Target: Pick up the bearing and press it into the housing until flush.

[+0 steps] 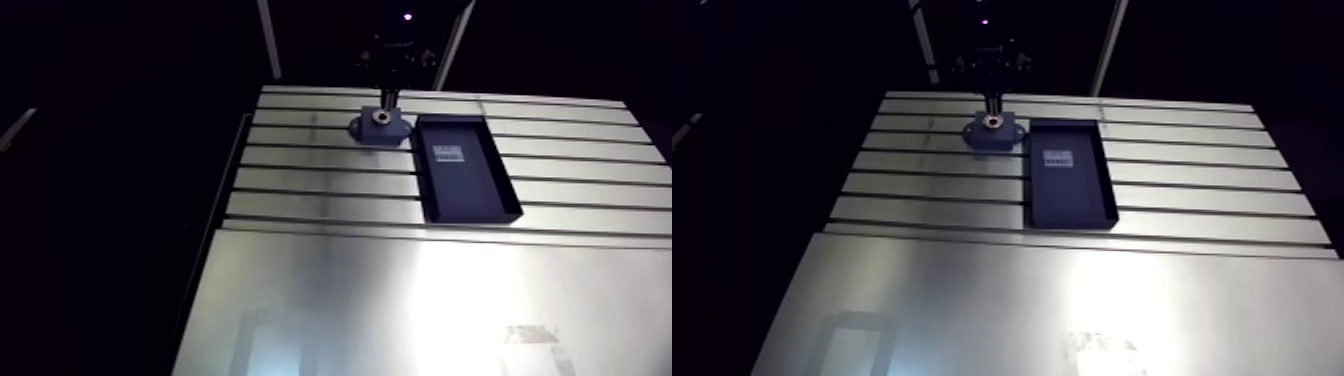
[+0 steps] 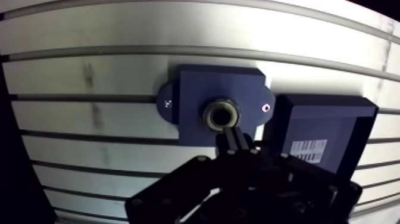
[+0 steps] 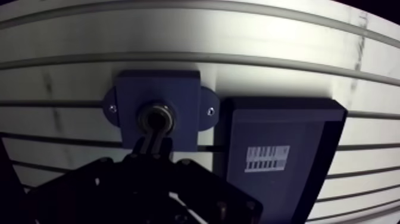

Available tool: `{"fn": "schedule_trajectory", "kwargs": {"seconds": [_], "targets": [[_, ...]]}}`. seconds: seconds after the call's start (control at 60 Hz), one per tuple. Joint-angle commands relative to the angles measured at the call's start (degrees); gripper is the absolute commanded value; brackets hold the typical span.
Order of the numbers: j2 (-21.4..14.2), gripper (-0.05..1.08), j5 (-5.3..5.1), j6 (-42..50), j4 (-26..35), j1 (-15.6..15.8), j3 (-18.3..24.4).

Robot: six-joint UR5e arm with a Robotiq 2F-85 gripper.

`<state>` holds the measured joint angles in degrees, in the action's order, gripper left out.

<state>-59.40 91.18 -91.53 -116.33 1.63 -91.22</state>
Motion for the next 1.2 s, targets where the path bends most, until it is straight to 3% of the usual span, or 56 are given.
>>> {"fn": "schedule_trajectory", "kwargs": {"seconds": [0.017, 0.233, 1.2], "targets": [[0.47, 1.08, -0.17, -0.02, -1.4, 0.03, -0.58], [0.56, 1.08, -0.61, -0.01, -1.41, 0.04, -0.66], [2.01, 1.08, -0.26, -0.1, -1.41, 0.22, 0.39]]}}
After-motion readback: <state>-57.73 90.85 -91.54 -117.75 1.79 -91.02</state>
